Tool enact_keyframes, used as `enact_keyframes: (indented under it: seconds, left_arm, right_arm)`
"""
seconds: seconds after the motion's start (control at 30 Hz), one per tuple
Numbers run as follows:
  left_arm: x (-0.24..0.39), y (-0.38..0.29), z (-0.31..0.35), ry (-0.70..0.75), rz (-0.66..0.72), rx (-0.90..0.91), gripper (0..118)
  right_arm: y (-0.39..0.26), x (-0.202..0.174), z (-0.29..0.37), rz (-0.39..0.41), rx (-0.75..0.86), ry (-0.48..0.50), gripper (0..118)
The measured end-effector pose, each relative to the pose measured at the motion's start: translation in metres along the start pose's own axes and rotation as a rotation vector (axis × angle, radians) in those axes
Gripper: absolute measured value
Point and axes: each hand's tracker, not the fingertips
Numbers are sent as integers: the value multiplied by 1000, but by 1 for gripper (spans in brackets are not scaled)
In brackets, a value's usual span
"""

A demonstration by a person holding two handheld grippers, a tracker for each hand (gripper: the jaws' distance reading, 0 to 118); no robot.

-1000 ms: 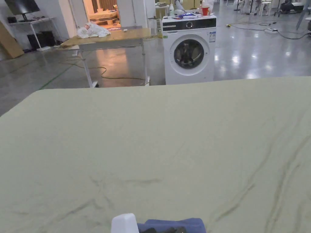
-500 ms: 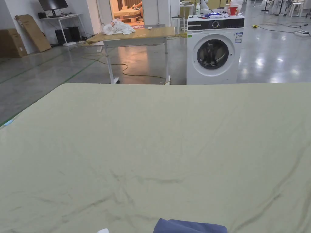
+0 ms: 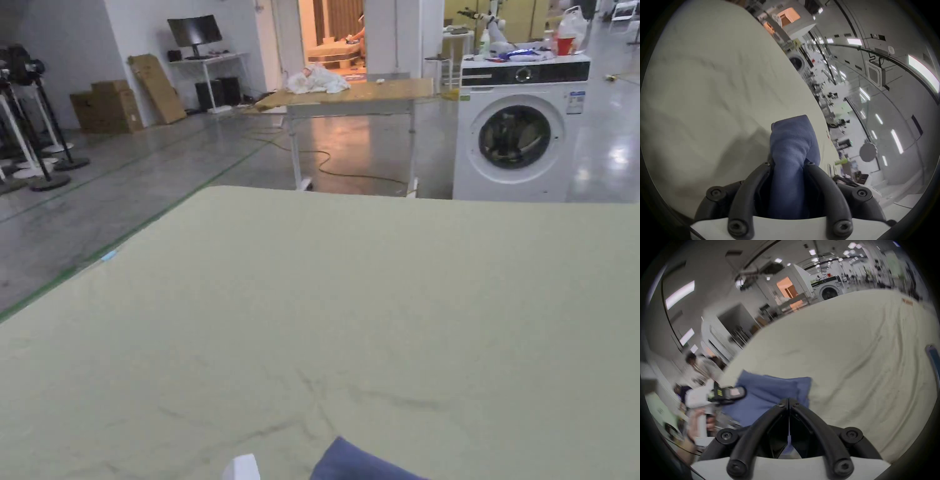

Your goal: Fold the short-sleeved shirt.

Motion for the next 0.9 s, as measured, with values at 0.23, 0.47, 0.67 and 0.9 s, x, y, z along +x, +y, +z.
enact_keyframes:
  seconds: [0.23,0.47,0.67,0.9]
  left_arm:
    - [-67,122,114,304,-6,111,23]
    - [-106,156,130,535,22,240,48]
    - [-30,132,140,775,-462,415,83]
    - [125,61,169,573,-751,614,82]
  right_arm:
    - [-3,-2,34,46,71,-60,0]
    - [-9,-1,37,50,31,-92,0]
    - [1,-6,53,185,138,-130,0]
    - [50,-16,98,310,380,-241,0]
